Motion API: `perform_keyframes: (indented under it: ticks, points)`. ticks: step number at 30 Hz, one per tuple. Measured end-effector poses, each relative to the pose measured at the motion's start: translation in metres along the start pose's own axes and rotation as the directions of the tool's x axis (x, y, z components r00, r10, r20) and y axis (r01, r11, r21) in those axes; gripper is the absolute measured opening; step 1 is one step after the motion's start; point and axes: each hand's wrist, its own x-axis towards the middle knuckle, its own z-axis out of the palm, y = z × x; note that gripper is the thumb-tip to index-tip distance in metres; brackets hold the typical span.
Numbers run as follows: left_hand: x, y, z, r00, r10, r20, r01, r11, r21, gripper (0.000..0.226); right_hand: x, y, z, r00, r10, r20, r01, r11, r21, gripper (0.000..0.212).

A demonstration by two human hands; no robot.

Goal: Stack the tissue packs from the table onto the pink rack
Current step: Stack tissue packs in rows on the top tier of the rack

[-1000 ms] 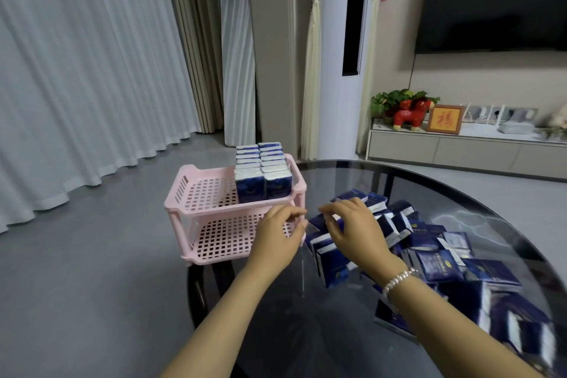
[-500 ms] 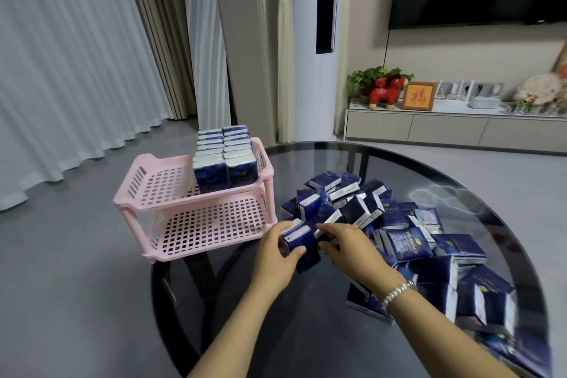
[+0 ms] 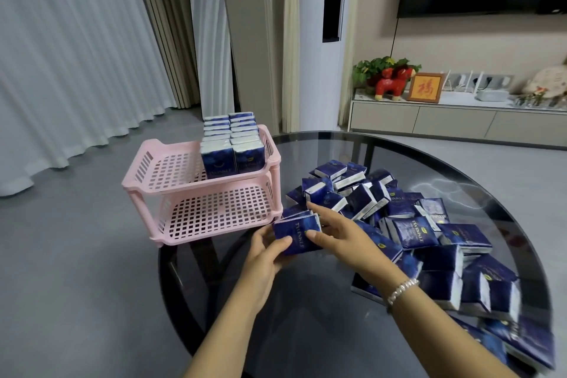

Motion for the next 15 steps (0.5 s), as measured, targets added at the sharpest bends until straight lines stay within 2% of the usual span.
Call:
perform_keyframes:
  ticks: [4,7,9,12,15]
  points:
    - [-0.002,0.003,-0.008,0.994,-0.006,0.106,-0.019,0.971,0.238,0.058,0.001,-0.006,-0.011,0.994,0.004,0.111,0.013,0.987,-0.159,0.042]
    - [-0.004,0.002,-0.003,0.978,-0.051,0.204,-0.021,0.942,0.335,0.037,0.003,-0.007,-0.016,0.990,-0.003,0.139,0.041,0.962,-0.271,0.035]
    - [-0.005,-0.002,0.001,0.973,-0.061,0.223,-0.026,0.929,0.368,0.029,0.003,-0.006,-0.019,0.990,0.000,0.138,0.041,0.955,-0.294,0.033]
    - [-0.005,-0.011,0.008,0.980,-0.084,0.183,0.022,0.947,0.320,0.032,-0.001,-0.005,-0.024,0.998,0.004,0.057,0.014,0.947,-0.320,0.039]
    - [-0.004,-0.019,0.014,0.994,-0.077,0.080,0.057,0.972,0.230,0.035,-0.008,-0.008,-0.038,0.991,-0.034,-0.126,-0.027,0.892,-0.451,0.032]
